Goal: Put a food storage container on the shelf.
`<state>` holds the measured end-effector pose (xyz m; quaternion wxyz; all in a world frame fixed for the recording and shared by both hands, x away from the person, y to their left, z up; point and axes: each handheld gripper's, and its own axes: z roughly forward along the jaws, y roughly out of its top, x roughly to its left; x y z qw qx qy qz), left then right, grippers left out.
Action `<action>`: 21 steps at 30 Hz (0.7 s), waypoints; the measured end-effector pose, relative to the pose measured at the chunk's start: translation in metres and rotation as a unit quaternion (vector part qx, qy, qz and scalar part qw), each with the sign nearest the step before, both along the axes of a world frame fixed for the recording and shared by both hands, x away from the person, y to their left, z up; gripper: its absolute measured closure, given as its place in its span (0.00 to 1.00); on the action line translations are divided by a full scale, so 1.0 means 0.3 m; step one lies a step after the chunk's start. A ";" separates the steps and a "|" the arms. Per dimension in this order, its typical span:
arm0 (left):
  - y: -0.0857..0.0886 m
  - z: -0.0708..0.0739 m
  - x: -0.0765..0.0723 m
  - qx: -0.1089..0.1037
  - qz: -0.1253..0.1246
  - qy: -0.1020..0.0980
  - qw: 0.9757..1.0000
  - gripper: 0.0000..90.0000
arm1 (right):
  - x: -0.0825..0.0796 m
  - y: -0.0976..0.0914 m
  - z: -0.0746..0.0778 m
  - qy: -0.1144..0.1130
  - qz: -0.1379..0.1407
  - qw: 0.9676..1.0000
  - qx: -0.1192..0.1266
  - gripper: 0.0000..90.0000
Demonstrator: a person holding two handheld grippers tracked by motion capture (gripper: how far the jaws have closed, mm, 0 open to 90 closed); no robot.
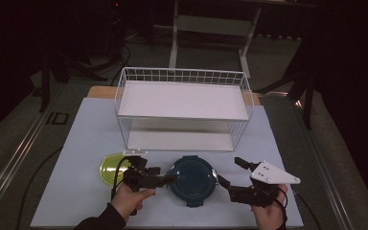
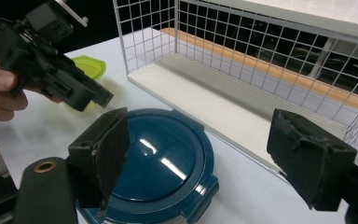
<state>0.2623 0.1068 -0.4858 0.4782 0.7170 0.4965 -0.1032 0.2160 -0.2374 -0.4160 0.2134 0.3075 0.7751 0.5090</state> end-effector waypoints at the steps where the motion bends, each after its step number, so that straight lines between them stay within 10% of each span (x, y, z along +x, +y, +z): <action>1: -0.003 -0.008 0.002 0.000 0.006 0.009 1.000 0.18 | 0.001 0.000 -0.003 0.002 0.000 1.000 0.001 0.23; 21: 0.021 -0.111 0.050 -0.059 0.029 0.155 0.986 0.52 | 0.003 0.003 -0.037 0.017 0.001 1.000 -0.003 0.23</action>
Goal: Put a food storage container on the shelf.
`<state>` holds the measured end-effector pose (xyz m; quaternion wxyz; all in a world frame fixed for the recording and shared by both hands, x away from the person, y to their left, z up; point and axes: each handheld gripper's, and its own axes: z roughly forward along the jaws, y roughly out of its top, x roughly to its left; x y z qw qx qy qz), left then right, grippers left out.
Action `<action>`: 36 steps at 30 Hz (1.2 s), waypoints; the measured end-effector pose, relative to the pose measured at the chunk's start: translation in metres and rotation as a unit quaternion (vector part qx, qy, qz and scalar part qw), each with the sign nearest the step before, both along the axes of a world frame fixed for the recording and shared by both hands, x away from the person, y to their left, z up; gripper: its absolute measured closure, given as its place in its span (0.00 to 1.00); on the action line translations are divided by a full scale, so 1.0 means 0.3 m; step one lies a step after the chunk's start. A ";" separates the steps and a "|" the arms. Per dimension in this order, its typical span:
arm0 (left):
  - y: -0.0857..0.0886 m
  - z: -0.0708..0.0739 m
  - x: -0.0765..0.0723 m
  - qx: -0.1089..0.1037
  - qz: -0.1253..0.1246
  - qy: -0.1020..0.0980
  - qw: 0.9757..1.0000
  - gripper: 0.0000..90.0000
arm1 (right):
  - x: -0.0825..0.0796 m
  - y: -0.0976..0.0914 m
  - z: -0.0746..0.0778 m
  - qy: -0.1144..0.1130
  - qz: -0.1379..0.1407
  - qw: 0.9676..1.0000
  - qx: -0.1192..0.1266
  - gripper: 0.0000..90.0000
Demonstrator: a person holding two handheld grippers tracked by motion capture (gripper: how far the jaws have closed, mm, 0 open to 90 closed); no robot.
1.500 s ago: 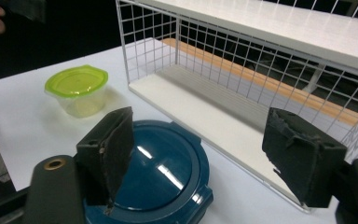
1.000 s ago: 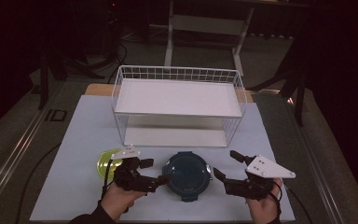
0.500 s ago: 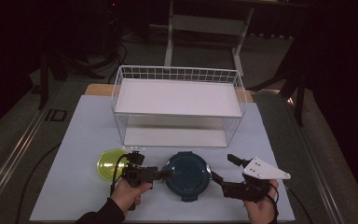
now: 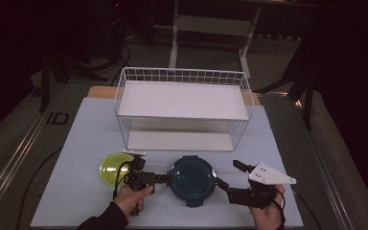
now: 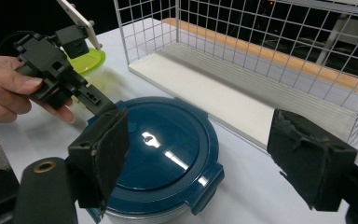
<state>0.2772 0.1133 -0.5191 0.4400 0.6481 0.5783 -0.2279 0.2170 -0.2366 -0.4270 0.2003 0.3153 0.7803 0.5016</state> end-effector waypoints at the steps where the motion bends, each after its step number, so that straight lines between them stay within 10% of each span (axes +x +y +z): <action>1: 0.000 -0.003 0.001 -0.003 -0.001 0.004 1.000 0.53 | 0.000 0.000 0.000 0.000 0.000 1.000 0.000 0.23; 9: -0.004 -0.028 0.009 -0.043 -0.008 0.048 0.998 0.57 | 0.001 -0.005 -0.004 0.004 -0.003 1.000 -0.003 0.23; 18: -0.010 -0.017 0.008 -0.037 -0.027 0.020 0.999 0.58 | 0.033 -0.016 -0.028 0.062 0.007 0.998 0.008 0.20; 27: -0.026 0.024 -0.013 -0.012 -0.065 -0.039 0.997 0.61 | 0.100 -0.047 -0.109 0.193 0.000 0.981 0.037 0.12; 36: -0.024 0.030 -0.033 -0.006 -0.084 -0.071 0.994 0.62 | 0.124 -0.071 -0.180 0.261 0.005 0.964 0.045 0.33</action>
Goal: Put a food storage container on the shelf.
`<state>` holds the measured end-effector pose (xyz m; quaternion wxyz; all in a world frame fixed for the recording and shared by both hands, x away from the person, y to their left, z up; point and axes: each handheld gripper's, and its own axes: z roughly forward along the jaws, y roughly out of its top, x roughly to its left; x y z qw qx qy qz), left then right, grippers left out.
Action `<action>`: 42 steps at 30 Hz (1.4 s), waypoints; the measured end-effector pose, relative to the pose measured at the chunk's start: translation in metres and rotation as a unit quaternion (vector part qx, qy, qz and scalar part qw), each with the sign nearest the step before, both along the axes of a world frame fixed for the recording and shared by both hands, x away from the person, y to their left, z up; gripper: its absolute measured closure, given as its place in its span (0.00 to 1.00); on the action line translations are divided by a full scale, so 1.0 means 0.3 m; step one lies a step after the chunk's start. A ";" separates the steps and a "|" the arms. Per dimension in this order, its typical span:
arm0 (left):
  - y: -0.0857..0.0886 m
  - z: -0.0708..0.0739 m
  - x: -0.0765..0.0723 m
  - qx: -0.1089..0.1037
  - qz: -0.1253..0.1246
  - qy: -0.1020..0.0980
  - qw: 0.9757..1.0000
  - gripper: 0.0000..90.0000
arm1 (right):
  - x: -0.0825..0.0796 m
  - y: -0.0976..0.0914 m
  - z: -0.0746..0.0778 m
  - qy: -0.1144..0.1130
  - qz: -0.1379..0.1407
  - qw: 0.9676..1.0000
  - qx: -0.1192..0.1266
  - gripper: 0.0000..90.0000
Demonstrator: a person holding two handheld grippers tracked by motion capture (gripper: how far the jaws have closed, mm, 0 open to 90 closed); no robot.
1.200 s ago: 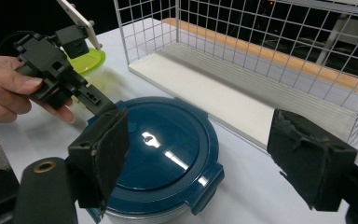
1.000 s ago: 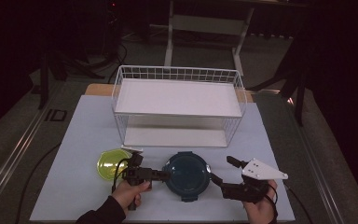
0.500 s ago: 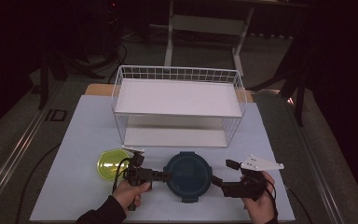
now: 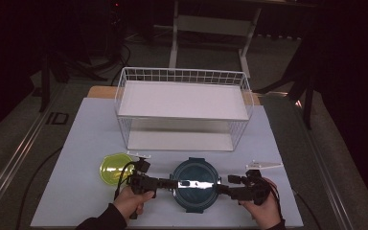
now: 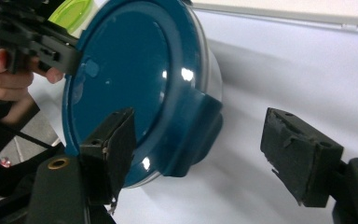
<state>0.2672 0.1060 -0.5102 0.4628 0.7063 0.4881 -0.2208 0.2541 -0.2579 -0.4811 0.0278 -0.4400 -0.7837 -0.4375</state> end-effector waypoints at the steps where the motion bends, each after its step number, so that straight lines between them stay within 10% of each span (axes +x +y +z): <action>1: 0.000 0.002 -0.003 0.001 -0.004 -0.005 1.000 0.62 | 0.002 -0.002 -0.006 0.006 0.004 1.000 0.003 0.37; 19: -0.001 0.008 -0.022 0.006 -0.032 -0.039 0.999 0.63 | 0.012 -0.001 -0.034 0.068 0.042 0.996 0.043 0.59; 42: 0.005 0.049 -0.050 -0.013 -0.006 -0.041 0.999 0.63 | -0.015 0.010 0.024 0.063 0.024 0.997 0.047 0.61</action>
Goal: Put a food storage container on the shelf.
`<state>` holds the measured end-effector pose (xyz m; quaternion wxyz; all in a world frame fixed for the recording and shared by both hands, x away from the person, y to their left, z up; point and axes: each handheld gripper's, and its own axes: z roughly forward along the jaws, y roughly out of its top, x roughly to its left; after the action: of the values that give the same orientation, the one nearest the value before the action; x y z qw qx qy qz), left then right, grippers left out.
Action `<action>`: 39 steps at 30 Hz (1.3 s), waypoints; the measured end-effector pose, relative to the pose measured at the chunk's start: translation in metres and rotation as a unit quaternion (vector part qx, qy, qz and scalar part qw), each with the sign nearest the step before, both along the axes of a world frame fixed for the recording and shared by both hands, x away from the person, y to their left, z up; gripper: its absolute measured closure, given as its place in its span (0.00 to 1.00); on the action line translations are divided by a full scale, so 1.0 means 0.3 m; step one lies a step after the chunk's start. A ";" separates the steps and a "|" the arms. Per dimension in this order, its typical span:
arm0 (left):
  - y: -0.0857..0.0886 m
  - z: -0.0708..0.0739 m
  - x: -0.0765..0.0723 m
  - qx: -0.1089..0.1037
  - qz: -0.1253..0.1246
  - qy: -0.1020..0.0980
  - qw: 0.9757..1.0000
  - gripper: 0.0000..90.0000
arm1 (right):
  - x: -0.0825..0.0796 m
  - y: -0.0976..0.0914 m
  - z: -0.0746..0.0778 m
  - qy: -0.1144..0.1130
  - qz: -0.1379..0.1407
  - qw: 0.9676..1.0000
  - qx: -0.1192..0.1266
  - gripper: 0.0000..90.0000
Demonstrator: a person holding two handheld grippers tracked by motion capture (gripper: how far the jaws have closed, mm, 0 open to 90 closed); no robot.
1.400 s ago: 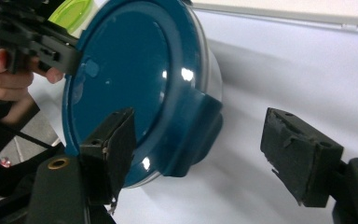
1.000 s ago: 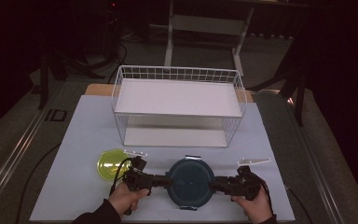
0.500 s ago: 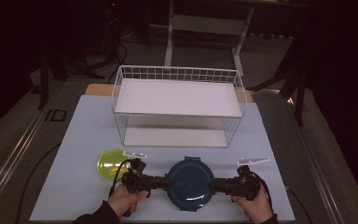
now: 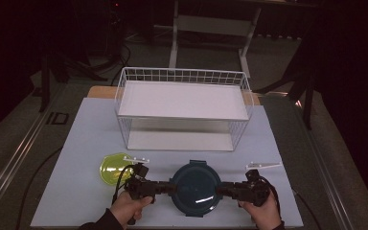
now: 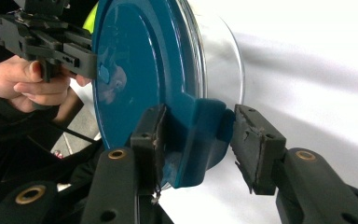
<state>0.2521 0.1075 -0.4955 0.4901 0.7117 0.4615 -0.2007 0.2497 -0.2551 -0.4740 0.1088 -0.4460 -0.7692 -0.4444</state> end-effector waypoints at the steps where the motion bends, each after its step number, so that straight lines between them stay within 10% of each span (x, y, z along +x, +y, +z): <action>1: 0.002 0.009 0.001 0.000 0.002 -0.003 1.000 0.63 | 0.002 0.003 0.020 -0.005 -0.002 1.000 0.002 0.62; 21: 0.071 0.307 0.074 -0.024 0.049 -0.083 0.995 0.63 | 0.080 0.054 0.241 -0.040 0.004 0.998 0.039 0.63; 39: 0.120 0.521 0.231 -0.040 0.086 -0.125 0.988 0.63 | 0.285 0.110 0.494 -0.081 -0.003 0.996 0.044 0.62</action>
<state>0.3215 0.1435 -0.3392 0.5873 0.6685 0.4481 -0.0857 0.3354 -0.2220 -0.3258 0.0647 -0.4060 -0.7537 -0.5127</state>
